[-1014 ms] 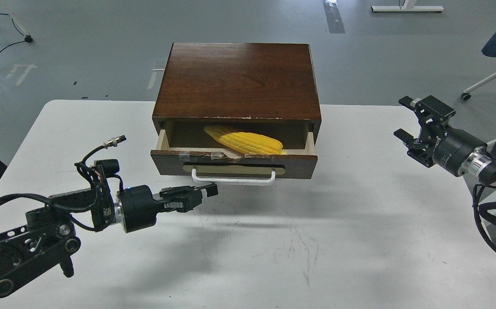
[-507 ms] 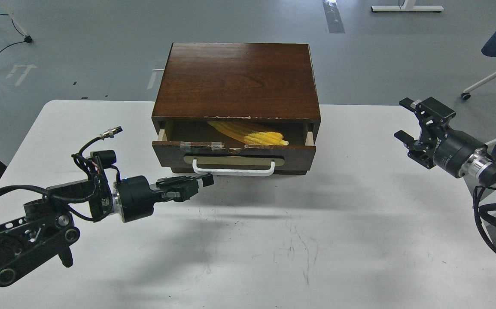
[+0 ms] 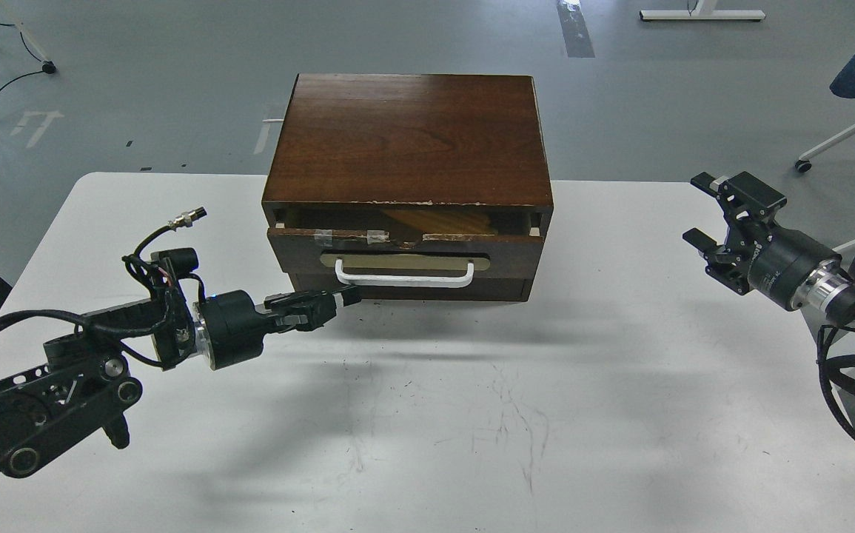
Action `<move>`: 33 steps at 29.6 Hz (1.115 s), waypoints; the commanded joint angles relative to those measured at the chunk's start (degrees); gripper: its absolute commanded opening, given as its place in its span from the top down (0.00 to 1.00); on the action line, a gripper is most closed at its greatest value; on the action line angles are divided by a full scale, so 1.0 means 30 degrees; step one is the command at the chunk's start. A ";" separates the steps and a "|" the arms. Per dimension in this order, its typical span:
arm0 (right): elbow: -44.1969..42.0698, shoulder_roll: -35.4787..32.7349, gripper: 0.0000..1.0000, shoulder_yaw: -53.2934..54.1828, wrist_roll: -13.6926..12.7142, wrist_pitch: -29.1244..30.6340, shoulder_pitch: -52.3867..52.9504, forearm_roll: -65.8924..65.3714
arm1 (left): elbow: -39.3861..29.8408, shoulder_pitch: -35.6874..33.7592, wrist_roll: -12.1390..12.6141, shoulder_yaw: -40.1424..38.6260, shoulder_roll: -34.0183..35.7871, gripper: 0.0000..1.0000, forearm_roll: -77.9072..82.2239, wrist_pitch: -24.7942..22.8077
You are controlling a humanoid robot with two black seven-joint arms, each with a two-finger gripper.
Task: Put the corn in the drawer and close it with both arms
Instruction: 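Push the drawer front with the left gripper into the cabinet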
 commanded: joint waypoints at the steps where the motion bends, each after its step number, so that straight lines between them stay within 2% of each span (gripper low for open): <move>1: 0.0001 0.0001 0.04 0.0013 0.0000 -0.0116 -0.0026 0.0018 | 0.0330 -0.0203 -0.0023 -0.0001 -0.0222 1.00 0.0004 0.0032; 18: 0.0001 0.0001 0.04 0.0013 0.0000 -0.0526 -0.0202 0.0018 | 0.1151 -0.1023 -0.0023 -0.0001 -0.0779 1.00 -0.0084 0.0384; 24: 0.0001 -0.0028 0.04 0.0013 0.0000 -0.0555 -0.0231 0.0018 | 0.0274 -0.0702 -0.0023 0.0321 -0.0370 1.00 -0.0171 0.0091; 25: 0.0001 -0.0028 0.04 0.0042 0.0000 -0.0555 -0.0202 0.0018 | -0.0279 -0.0585 -0.0023 0.0379 -0.0079 0.96 -0.0259 -0.0054; 26: 0.0001 -0.0057 0.04 0.0043 0.0000 -0.0555 -0.0231 0.0018 | -0.0575 -0.0468 -0.0023 0.0438 0.0185 0.87 -0.0259 -0.0229; 27: 0.0001 -0.0087 0.04 0.0043 0.0000 -0.0555 -0.0231 0.0018 | -0.1303 -0.0148 -0.0023 0.0496 0.0797 0.58 -0.0318 -0.0695; 28: 0.0030 -0.0087 0.04 0.0043 0.0000 -0.0555 -0.0202 0.0018 | -0.1977 0.0204 -0.0023 0.0497 0.1296 0.16 -0.0608 -0.1019; 29: 0.0030 -0.0116 0.04 0.0043 0.0000 -0.0555 -0.0202 0.0018 | -0.2390 0.0410 -0.0023 0.0497 0.1562 0.00 -0.0843 -0.1138; 33: 0.0030 -0.0087 0.04 0.0188 0.0000 -0.0555 -0.0231 0.0018 | -0.3915 0.0969 -0.0023 0.0204 0.2881 0.00 -0.3885 -0.1198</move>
